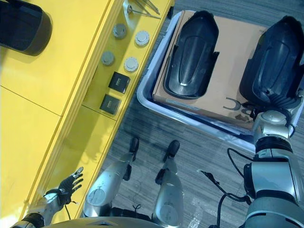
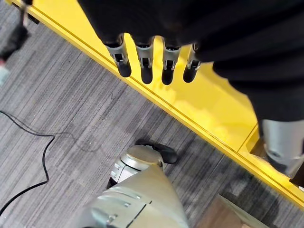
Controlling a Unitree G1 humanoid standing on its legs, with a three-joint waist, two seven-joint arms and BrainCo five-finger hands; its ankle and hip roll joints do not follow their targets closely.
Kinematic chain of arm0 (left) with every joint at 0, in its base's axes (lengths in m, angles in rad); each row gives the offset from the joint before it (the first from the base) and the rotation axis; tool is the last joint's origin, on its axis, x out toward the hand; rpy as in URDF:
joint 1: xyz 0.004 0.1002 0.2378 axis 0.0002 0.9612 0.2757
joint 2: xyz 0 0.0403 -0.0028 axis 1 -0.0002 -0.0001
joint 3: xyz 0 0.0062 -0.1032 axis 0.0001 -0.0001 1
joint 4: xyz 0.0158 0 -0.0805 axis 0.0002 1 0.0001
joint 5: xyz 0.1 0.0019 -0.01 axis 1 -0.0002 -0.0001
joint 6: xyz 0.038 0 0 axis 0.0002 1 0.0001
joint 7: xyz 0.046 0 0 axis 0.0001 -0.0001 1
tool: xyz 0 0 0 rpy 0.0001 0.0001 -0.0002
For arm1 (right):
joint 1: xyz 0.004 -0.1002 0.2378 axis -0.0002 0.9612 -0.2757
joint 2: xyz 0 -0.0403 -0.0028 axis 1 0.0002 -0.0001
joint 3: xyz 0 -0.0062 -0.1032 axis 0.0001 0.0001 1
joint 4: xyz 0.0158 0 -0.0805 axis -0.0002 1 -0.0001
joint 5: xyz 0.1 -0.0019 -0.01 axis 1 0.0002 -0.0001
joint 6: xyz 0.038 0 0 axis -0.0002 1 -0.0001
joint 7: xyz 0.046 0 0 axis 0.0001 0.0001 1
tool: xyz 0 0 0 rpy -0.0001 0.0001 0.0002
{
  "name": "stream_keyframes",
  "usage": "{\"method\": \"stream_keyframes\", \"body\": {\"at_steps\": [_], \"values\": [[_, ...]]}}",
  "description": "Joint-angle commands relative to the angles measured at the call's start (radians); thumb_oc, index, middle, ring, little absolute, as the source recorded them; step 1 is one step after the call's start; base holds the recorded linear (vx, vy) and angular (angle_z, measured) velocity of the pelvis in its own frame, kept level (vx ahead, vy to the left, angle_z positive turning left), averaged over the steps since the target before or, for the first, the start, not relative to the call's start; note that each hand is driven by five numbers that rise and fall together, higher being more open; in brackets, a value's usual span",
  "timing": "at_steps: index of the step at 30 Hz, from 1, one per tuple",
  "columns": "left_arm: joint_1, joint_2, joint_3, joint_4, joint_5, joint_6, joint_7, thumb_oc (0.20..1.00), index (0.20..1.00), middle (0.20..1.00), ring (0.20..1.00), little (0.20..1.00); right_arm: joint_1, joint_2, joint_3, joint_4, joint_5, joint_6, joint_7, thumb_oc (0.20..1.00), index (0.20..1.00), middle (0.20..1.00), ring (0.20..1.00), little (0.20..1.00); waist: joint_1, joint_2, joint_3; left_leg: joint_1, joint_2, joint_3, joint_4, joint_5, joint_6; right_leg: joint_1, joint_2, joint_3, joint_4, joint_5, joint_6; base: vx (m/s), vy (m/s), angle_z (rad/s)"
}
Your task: Move parts from the plastic box to the shelf.
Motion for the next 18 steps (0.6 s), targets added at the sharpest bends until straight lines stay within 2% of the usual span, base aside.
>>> {"method": "stream_keyframes", "body": {"at_steps": [1, 3, 4, 5, 6, 9, 14, 18], "values": [[-0.012, 0.095, -0.024, 0.011, -0.025, -0.005, -0.009, 1.000, 1.000, 1.000, 1.000, 1.000, -0.009, -0.055, 0.087, -0.024, 0.043, -0.034, 0.013, 1.000, 1.000, 1.000, 1.000, 1.000, 0.007, 0.004, -0.062, -0.073, 0.006, -0.013, 0.060, -0.031, -0.023, -0.018, -0.020, 0.047, 0.142, -0.142, 0.063, 0.00, 0.000, 0.00], [-0.013, 0.092, -0.028, 0.010, -0.029, -0.005, -0.009, 1.000, 1.000, 1.000, 1.000, 1.000, -0.010, -0.048, 0.078, -0.024, 0.066, -0.029, 0.027, 1.000, 1.000, 1.000, 1.000, 1.000, 0.004, 0.008, -0.057, -0.078, 0.005, -0.009, 0.065, -0.032, -0.023, -0.026, -0.022, 0.050, 0.148, -0.143, 0.063, 0.00, 0.000, 0.00], [-0.013, 0.091, -0.028, 0.011, -0.029, -0.005, -0.009, 1.000, 1.000, 1.000, 1.000, 1.000, -0.011, -0.046, 0.077, -0.023, 0.073, -0.027, 0.030, 0.821, 0.821, 0.821, 0.821, 0.821, 0.004, 0.009, -0.057, -0.079, 0.005, -0.009, 0.065, -0.032, -0.023, -0.027, -0.022, 0.051, 0.149, -0.143, 0.063, -0.01, 0.022, -0.05], [-0.012, 0.090, -0.028, 0.010, -0.029, -0.007, -0.010, 1.000, 1.000, 1.000, 1.000, 1.000, -0.010, -0.039, 0.071, -0.018, 0.083, -0.030, 0.037, 0.366, 0.366, 0.366, 0.366, 0.366, 0.004, 0.010, -0.055, -0.081, 0.005, -0.007, 0.068, -0.033, -0.023, -0.030, -0.022, 0.051, 0.150, -0.144, 0.063, -0.01, 0.016, -0.07], [-0.011, 0.090, -0.028, 0.008, -0.030, -0.007, -0.010, 1.000, 1.000, 1.000, 1.000, 1.000, -0.008, -0.036, 0.066, -0.011, 0.083, -0.038, 0.043, 0.200, 0.200, 0.200, 0.200, 0.200, 0.005, 0.011, -0.054, -0.084, 0.004, -0.007, 0.071, -0.034, -0.023, -0.034, -0.023, 0.053, 0.153, -0.144, 0.063, -0.01, 0.020, -0.06], [-0.009, 0.091, -0.029, 0.001, -0.036, -0.008, -0.016, 1.000, 1.000, 1.000, 1.000, 1.000, 0.005, -0.021, 0.057, -0.012, 0.086, -0.042, 0.062, 0.200, 0.200, 0.200, 0.200, 0.200, 0.003, 0.012, -0.051, -0.086, 0.005, -0.003, 0.074, -0.035, -0.022, -0.038, -0.025, 0.056, 0.157, -0.143, 0.064, 0.00, 0.000, 0.00], [-0.003, 0.088, -0.023, -0.024, -0.076, -0.046, -0.046, 1.000, 1.000, 1.000, 1.000, 1.000, 0.020, 0.003, 0.052, -0.022, 0.084, -0.053, 0.073, 0.200, 0.200, 0.200, 0.200, 0.200, 0.003, 0.008, -0.058, -0.070, 0.007, 0.000, 0.075, -0.039, -0.022, -0.024, -0.024, 0.059, 0.157, -0.144, 0.060, -0.01, 0.034, -0.02], [0.013, 0.095, -0.025, -0.157, -0.093, -0.071, -0.098, 1.000, 1.000, 1.000, 1.000, 1.000, 0.080, 0.045, 0.028, -0.092, 0.070, -0.085, 0.070, 0.200, 0.200, 0.200, 0.200, 0.200, 0.006, -0.018, -0.098, -0.004, 0.015, -0.001, 0.064, -0.052, -0.025, 0.052, -0.021, 0.049, 0.136, -0.146, 0.059, 0.03, 0.015, 0.02]]}}
